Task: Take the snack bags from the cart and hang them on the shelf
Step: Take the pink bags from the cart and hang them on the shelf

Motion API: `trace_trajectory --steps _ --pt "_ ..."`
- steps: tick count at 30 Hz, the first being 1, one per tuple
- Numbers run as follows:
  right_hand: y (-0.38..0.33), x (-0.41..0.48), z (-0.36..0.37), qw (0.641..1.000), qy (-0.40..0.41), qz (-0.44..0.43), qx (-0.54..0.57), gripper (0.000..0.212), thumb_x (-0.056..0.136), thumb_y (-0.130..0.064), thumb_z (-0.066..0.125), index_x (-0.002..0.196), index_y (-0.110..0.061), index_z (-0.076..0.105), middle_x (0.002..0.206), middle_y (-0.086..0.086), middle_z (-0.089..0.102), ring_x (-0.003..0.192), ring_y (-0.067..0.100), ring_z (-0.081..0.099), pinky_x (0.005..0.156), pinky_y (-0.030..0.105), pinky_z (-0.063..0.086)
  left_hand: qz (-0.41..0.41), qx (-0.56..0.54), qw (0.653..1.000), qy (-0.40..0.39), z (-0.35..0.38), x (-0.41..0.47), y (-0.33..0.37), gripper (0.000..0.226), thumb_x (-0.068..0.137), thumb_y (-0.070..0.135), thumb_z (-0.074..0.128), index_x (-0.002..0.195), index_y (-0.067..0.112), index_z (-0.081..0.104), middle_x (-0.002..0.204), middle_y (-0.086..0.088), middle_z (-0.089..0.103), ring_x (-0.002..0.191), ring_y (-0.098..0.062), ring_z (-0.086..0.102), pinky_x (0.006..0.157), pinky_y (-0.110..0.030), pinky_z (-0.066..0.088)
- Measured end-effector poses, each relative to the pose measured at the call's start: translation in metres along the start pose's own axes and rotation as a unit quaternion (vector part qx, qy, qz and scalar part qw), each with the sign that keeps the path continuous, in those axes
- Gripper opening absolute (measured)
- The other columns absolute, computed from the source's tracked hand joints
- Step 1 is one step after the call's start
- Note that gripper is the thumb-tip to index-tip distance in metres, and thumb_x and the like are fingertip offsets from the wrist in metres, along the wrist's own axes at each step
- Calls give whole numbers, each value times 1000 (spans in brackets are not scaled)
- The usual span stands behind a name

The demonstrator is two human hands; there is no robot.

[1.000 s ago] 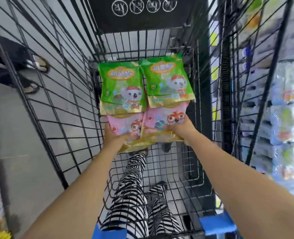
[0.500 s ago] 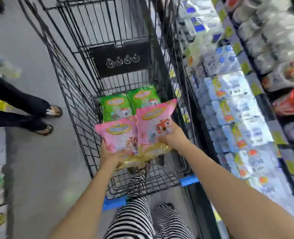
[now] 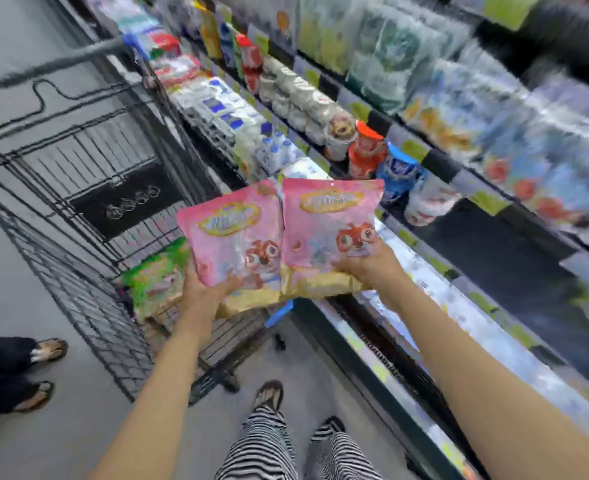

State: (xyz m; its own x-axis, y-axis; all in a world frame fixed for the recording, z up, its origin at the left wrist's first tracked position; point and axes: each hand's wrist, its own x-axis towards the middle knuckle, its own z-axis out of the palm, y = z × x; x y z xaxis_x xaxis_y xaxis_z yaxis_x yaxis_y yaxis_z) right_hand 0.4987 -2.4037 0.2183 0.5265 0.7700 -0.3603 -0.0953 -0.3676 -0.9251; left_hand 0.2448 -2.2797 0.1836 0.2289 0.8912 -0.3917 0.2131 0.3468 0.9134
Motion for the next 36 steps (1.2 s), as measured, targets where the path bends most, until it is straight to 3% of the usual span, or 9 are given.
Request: trace_trajectory --steps 4,9,14,17,20,24,29,33,36 --pt "22 -45 -74 995 83 9 50 47 63 -4 82 107 -11 67 98 3 75 92 19 71 78 36 58 45 9 990 -131 72 -8 15 102 39 31 87 132 22 46 129 -12 62 113 -33 62 92 -52 52" --pt "55 -107 -137 970 208 34 123 32 73 10 72 93 -13 66 64 -15 71 58 -3 65 51 13 48 64 43 955 -286 164 -21 16 101 40 28 90 131 22 47 126 -8 62 117 -30 60 90 -38 54" --pt "106 -153 -175 939 308 38 145 41 71 8 75 109 -5 64 90 2 73 76 9 70 64 21 53 62 108 909 -397 237 -28 -5 97 52 30 93 135 31 43 135 1 56 124 -29 54 98 -57 46" --pt "141 -162 -193 925 342 23 162 47 71 6 76 114 -6 61 97 5 73 83 12 71 65 20 54 88 110 890 -433 277 -30 -24 81 63 6 86 129 29 45 116 9 63 105 -14 64 84 -32 52" --pt "179 -157 -210 918 360 -6 169 50 71 0 79 117 -4 61 105 9 73 96 21 70 73 26 55 123 110 867 -471 307 -29 -43 75 64 11 85 125 29 46 109 9 63 84 -7 67 65 -30 51" --pt "212 -141 -225 907 377 -67 176 43 73 4 74 114 -3 60 88 0 72 77 10 71 61 19 54 173 69 854 -485 346 -14 -70 65 64 4 84 106 39 50 104 9 65 79 -2 67 50 -15 50" --pt "236 -112 -240 894 385 -157 169 36 77 8 69 106 -10 60 76 -5 73 66 9 70 52 21 53 221 3 844 -489 388 14 -97 61 63 2 83 101 38 53 103 10 64 89 -20 66 71 -37 55" --pt "254 -96 -242 882 389 -212 162 35 79 5 67 110 -12 60 84 0 72 65 12 71 48 25 54 265 -39 818 -509 408 33 -109 69 56 6 84 111 32 52 108 -6 69 80 -21 69 58 -35 57" --pt "263 -89 -238 872 399 -242 145 28 80 5 68 100 -15 63 81 -1 74 64 14 72 47 29 56 297 -52 799 -520 411 42 -112 85 44 9 87 121 26 54 113 -5 68 98 -29 68 77 -52 57"
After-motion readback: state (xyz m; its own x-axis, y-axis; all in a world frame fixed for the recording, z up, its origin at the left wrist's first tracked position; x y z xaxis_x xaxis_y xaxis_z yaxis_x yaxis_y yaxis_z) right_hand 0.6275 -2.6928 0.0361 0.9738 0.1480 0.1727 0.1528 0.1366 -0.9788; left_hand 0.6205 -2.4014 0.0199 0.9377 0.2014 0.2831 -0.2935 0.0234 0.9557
